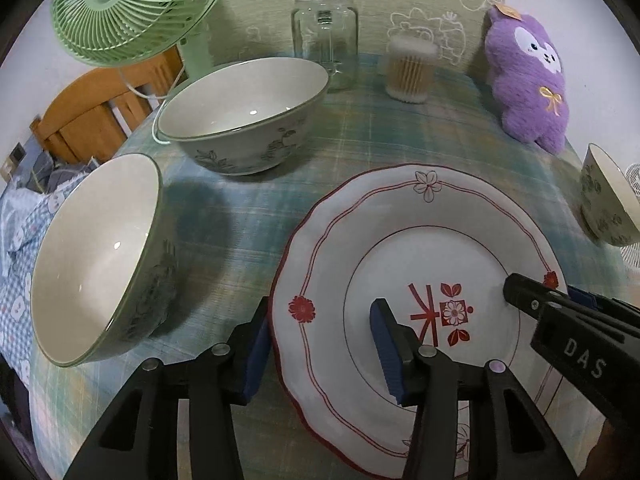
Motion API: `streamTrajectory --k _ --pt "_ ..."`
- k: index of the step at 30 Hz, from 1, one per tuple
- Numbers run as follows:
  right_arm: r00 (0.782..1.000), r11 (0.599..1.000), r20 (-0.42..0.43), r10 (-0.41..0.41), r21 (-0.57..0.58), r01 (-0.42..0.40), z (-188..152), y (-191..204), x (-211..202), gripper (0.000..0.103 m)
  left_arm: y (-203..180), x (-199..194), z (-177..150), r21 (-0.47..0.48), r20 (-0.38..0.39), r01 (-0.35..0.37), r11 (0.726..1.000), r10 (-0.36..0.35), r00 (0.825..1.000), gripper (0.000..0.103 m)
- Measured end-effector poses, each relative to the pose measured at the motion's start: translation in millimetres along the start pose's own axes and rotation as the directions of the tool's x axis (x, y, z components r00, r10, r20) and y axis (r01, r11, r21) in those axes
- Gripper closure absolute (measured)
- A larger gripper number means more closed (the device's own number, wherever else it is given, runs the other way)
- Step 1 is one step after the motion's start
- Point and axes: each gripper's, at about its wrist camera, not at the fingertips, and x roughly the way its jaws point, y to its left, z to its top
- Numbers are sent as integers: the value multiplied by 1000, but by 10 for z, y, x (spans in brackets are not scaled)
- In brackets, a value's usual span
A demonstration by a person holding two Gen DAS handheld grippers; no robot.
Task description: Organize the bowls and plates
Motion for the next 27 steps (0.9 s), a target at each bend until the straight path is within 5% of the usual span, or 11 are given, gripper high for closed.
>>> streamTrajectory --k 17,27 --pt "999 1000 31 28 -9 -27 61 20 62 63 16 85 138 -5 13 -23 1000 23 1000 61" --pt "997 1000 75 1 25 -3 -83 -78 -319 64 -29 -220 78 1 31 14 1000 -14 999 64"
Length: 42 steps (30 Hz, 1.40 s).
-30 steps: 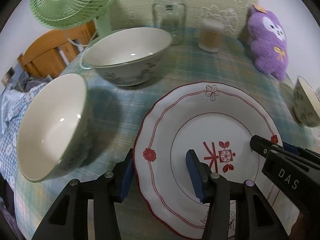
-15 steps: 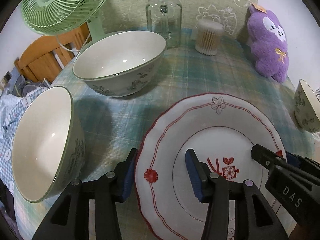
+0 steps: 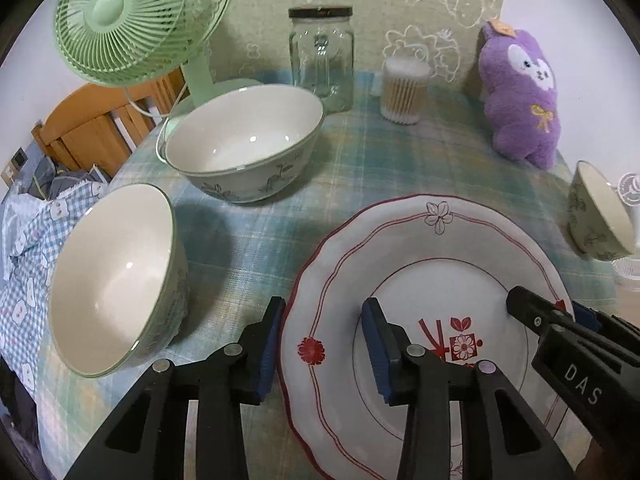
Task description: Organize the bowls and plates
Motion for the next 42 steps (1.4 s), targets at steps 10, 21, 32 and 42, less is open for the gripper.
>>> streamTrajectory --k 10,21,32,42 --pt "998 998 43 -44 49 41 -188 -34 -452 64 -14 -375 -61 43 23 53 998 -54 998 64" --pt "994 990 57 -93 109 87 -570 3 -881 64 31 -795 -237 118 48 111 987 -117 992 64" --pt "991 977 23 -134 170 128 -1106 86 -1051 64 177 -930 -645 166 7 163 972 -167 986 64" --pt "986 962 -11 -169 214 168 -1577 135 -1104 64 239 -969 -1033 219 -42 195 956 -190 981 64"
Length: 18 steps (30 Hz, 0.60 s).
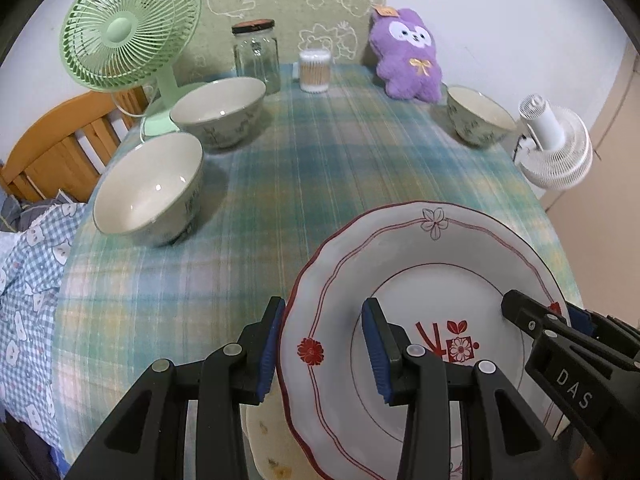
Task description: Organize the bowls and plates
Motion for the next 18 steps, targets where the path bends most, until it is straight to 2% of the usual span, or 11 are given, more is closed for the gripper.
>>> streamTrajectory --k 10,18 --pt "999 998 -14 -49 35 49 -335 -77 -9 64 -83 55 -303 64 -47 17 998 -14 999 64" --pt "998 997 -15 -62 33 63 -379 -76 7 63 -95 73 -382 87 -43 20 996 -16 999 63"
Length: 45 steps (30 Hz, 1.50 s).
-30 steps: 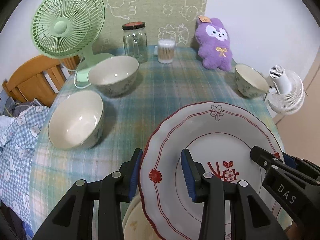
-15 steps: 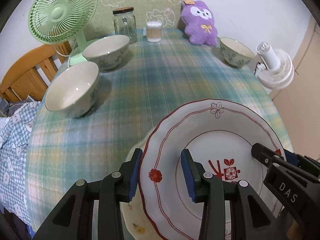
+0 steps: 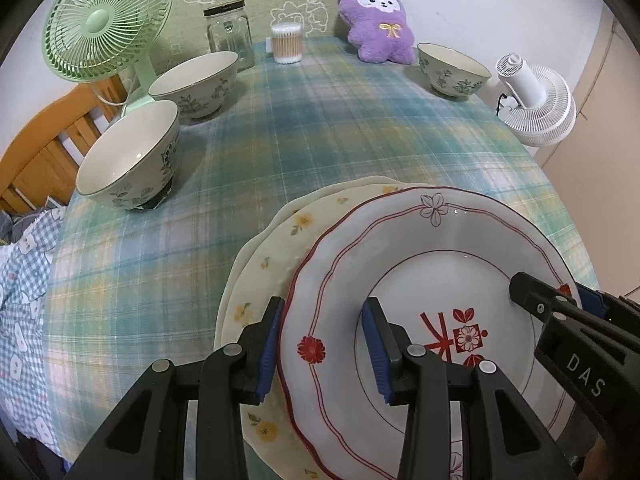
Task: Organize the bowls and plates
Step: 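Lower the red-rimmed plate onto the yellow-flower plate stack with both grippers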
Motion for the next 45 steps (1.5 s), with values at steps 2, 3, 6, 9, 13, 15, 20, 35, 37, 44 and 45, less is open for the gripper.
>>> streamTrajectory --k 2,3,6,9,13,15,20,35,37,44,45 --pt "1000 1000 0 1 1 -1 -2 -2 4 63 -11 -5 -13 9 7 -7 1000 7 1000 63" --pt "1000 1000 0 1 0 -1 -3 -2 4 63 -18 -8 -21 12 11 -11 1000 11 1000 63" --pt "1000 1000 2 2 -1 -2 -6 -7 8 63 -30 -9 -36 12 23 -17 1000 17 1000 63" --pt "1000 1000 1 2 -5 -2 -6 -10 10 63 -42 -9 -48 12 32 -22 1000 21 999 63" --pt "1000 1000 3 4 -13 -4 -10 -7 6 63 -60 -6 -51 7 36 -31 999 31 999 62" --pt "1000 1000 7 3 -23 -3 -12 -5 4 63 -70 -6 -53 2 40 -41 999 41 998 61" --pt "1000 999 16 5 -33 -5 -27 -5 1 64 -99 -15 -73 -3 58 -66 998 66 996 58" --pt "999 997 33 19 -77 -16 -38 66 -5 69 -171 -36 -99 22 55 -99 995 97 994 36" --pt "999 996 36 16 -85 -12 -30 88 7 68 -138 -57 -115 12 55 -95 995 94 994 35" --pt "999 994 41 1 -111 3 -6 166 44 63 5 -134 -162 -31 63 -91 995 92 994 29" --pt "999 993 38 -4 -115 8 0 182 59 61 27 -133 -172 -38 59 -89 995 92 994 28"
